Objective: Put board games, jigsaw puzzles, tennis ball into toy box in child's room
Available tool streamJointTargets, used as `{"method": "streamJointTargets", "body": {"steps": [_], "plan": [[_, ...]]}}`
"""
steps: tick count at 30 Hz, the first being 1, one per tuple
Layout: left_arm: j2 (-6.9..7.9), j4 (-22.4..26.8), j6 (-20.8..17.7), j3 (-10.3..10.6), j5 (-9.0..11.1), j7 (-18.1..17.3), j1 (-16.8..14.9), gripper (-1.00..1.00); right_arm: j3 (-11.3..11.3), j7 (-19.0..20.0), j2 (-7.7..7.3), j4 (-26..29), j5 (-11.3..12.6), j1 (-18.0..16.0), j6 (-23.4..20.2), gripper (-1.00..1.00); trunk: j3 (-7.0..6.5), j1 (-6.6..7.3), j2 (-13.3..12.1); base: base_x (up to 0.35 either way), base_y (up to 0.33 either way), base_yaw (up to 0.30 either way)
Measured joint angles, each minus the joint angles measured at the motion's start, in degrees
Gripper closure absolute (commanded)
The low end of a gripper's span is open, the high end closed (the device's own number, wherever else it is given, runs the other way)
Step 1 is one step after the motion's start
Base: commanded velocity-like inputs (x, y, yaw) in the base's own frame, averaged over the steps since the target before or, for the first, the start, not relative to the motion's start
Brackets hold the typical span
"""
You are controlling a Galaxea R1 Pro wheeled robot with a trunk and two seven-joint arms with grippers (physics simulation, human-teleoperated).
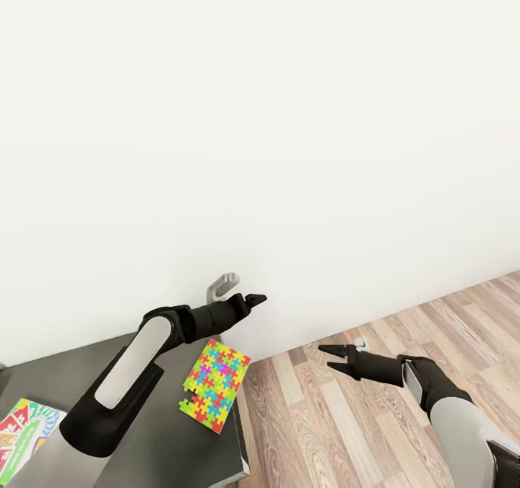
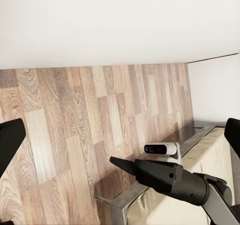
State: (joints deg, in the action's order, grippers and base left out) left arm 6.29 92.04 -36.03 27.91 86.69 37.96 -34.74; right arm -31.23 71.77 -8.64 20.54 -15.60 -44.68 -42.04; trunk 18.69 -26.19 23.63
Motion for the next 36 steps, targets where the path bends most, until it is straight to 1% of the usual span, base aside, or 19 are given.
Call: {"method": "streamJointTargets", "body": {"steps": [2, 7, 15, 30, 33, 35, 36], "plan": [[0.0, 0.0, -0.01, 0.01, -0.02, 0.03, 0.0, -1.0, 0.05, -0.38, 0.08, -0.02, -0.12, 0.0, 0.02, -1.0, -0.33, 0.44, -0.81, 0.0, 0.0, 0.0], [0.0, 0.0, -0.01, 0.04, -0.01, 0.08, 0.0, -1.0, 0.17, -1.74, 0.36, -0.12, -0.38, 0.01, 0.05, -1.0, -0.12, 0.44, -0.83, 0.0, 0.0, 0.0], [0.0, 0.0, -0.03, 0.06, -0.01, 0.12, 0.0, -1.0, 0.24, -3.05, 1.25, -0.24, -0.53, 0.01, 0.07, -1.0, 0.51, 0.44, -0.83, 0.0, 0.0, 0.0], [0.0, 0.0, -0.01, 0.06, 0.0, 0.13, 0.0, -1.0, 0.25, -3.42, 1.55, -0.2, -0.38, 0.04, 0.1, -1.0, 1.88, 0.44, -0.83, 0.0, 0.0, 0.0], [-0.03, -0.02, -0.02, 0.06, -0.02, 0.16, 0.0, -1.0, 0.25, -3.6, 1.67, -0.2, -0.4, 0.14, 0.53, -1.0, 2.13, 0.44, -0.82, 0.0, 0.0, 0.0], [-0.02, -0.04, -0.01, 0.06, -0.01, 0.18, 0.0, -1.0, 0.26, -4.19, 2.21, -0.19, -0.46, 0.24, 1.7, -1.0, 2.26, 0.44, -0.82, 0.0, 0.0, 0.0], [-0.02, -0.04, -0.01, 0.06, -0.01, 0.18, 0.0, -1.0, 0.25, -4.21, 2.21, -0.19, -0.47, 0.23, 1.73, -1.0, 2.31, 0.44, -0.82, 0.0, 0.0, 0.0]]}}
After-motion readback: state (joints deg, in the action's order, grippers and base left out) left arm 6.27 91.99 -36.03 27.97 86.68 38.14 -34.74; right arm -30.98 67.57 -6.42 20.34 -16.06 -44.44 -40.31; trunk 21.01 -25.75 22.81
